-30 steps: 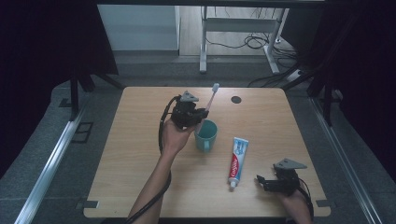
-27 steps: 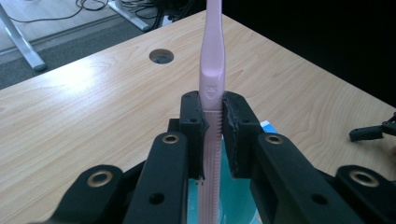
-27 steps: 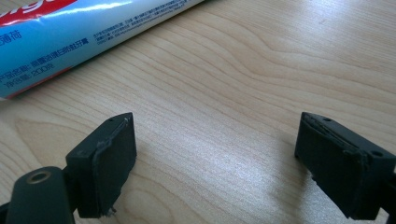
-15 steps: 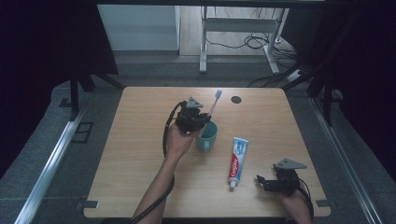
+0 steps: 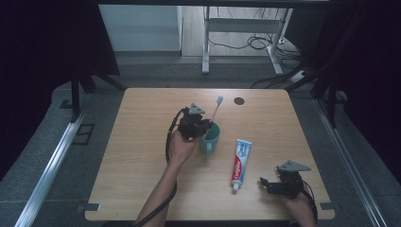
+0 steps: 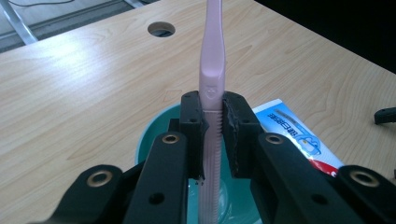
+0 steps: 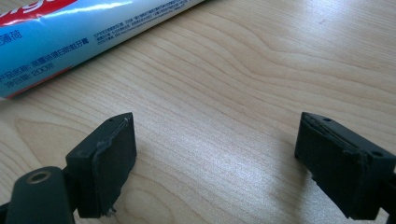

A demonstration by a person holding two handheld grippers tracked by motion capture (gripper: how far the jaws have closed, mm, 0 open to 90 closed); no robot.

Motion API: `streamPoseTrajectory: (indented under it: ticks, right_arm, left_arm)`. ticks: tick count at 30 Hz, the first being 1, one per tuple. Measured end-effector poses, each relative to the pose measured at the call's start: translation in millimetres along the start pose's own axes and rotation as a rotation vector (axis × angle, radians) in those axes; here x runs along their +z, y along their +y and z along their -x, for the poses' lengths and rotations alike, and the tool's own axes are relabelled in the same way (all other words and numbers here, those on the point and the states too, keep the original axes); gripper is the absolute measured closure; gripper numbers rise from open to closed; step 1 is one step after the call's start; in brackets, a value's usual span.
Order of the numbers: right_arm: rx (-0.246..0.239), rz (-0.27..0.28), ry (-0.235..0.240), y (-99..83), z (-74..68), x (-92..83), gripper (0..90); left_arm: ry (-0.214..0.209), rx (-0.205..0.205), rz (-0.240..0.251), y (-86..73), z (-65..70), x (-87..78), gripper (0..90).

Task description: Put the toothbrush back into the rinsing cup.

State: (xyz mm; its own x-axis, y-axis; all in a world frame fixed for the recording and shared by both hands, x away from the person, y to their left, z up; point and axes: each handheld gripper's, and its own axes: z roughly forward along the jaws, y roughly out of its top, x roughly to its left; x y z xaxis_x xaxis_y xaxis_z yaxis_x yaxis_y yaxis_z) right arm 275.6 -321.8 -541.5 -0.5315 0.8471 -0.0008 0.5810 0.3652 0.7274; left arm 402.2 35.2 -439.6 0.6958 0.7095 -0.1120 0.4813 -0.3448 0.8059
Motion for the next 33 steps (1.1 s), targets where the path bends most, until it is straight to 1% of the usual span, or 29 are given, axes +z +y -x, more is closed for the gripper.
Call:
streamPoseTrajectory:
  ticks: [20,26,33]
  right_arm:
    - [0.0,0.0,0.001,0.0,-0.1,0.0,12.4]
    - [0.0,-0.001,0.001,0.0,-0.1,-0.1,12.4]
    - [0.001,-0.001,0.002,0.0,-0.2,-0.1,12.4]
  left_arm:
    - [0.024,-0.001,-0.03,-14.4,3.8,14.8,78.5]
    - [0.031,0.005,-0.044,-16.1,4.9,18.8,78.3]
    - [0.046,0.022,-0.075,-17.6,6.9,22.8,77.8]
